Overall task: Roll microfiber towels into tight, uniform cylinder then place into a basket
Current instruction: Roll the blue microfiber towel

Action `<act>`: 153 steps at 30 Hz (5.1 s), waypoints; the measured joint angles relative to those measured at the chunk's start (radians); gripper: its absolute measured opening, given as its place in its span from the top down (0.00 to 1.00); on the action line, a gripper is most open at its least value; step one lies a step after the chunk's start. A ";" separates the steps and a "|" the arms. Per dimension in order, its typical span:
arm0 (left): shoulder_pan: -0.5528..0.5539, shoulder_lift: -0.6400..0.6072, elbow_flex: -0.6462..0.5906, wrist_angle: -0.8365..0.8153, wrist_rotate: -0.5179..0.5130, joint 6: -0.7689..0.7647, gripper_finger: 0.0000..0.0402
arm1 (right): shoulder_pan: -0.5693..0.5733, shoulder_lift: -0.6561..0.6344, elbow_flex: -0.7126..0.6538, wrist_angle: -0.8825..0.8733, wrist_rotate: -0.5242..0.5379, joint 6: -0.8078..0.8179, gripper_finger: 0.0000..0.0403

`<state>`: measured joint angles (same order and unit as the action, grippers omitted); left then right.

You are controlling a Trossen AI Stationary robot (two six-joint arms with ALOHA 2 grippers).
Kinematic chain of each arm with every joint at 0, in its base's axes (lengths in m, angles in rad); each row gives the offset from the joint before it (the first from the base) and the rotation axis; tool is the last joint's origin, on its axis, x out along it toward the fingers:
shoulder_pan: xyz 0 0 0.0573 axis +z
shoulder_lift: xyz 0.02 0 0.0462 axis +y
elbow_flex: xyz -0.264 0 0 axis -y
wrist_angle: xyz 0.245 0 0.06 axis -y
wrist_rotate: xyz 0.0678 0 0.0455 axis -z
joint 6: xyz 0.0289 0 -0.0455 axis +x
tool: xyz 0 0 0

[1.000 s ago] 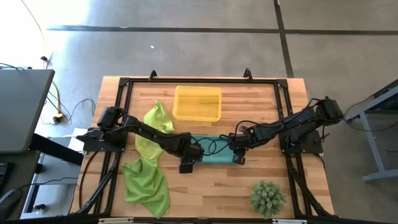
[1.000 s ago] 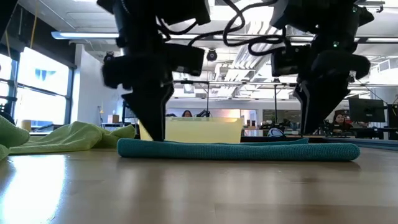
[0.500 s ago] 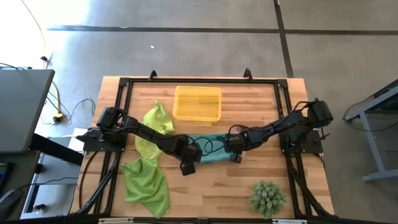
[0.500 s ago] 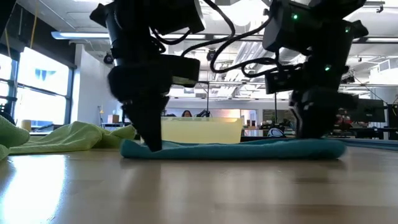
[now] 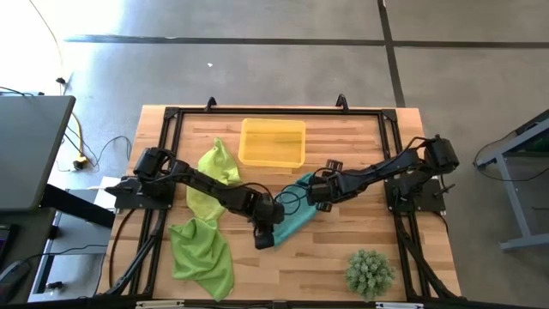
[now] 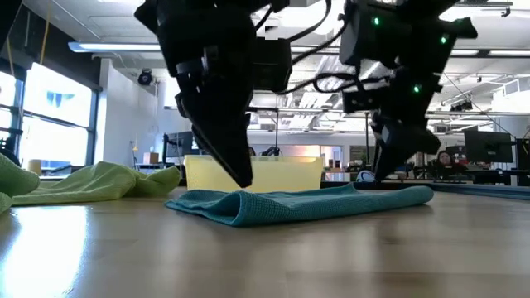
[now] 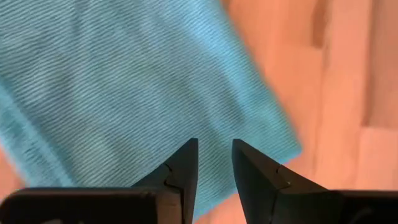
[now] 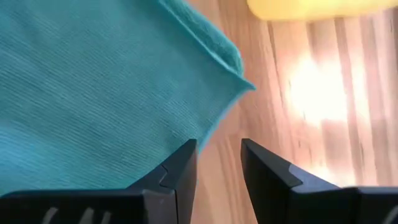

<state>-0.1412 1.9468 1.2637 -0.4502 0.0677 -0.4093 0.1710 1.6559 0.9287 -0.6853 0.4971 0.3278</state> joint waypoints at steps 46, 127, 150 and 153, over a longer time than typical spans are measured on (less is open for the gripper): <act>-0.088 0.001 0.025 -0.081 -0.142 0.265 0.78 | 0.099 -0.049 0.005 -0.055 0.033 0.092 0.71; -0.134 -0.068 -0.384 0.688 -0.222 1.068 0.59 | 0.496 0.113 0.007 0.546 -0.178 -0.020 0.66; -0.190 -0.069 -0.384 0.710 -0.235 0.821 0.59 | 0.493 0.214 0.009 0.555 -0.113 0.012 0.79; -0.195 -0.070 -0.384 0.710 -0.260 0.822 0.59 | 0.493 0.214 0.009 0.555 -0.133 0.012 0.88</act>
<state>-0.3367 1.8771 0.8799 0.2596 -0.1920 0.4126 0.6638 1.8702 0.9379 -0.1304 0.3644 0.3397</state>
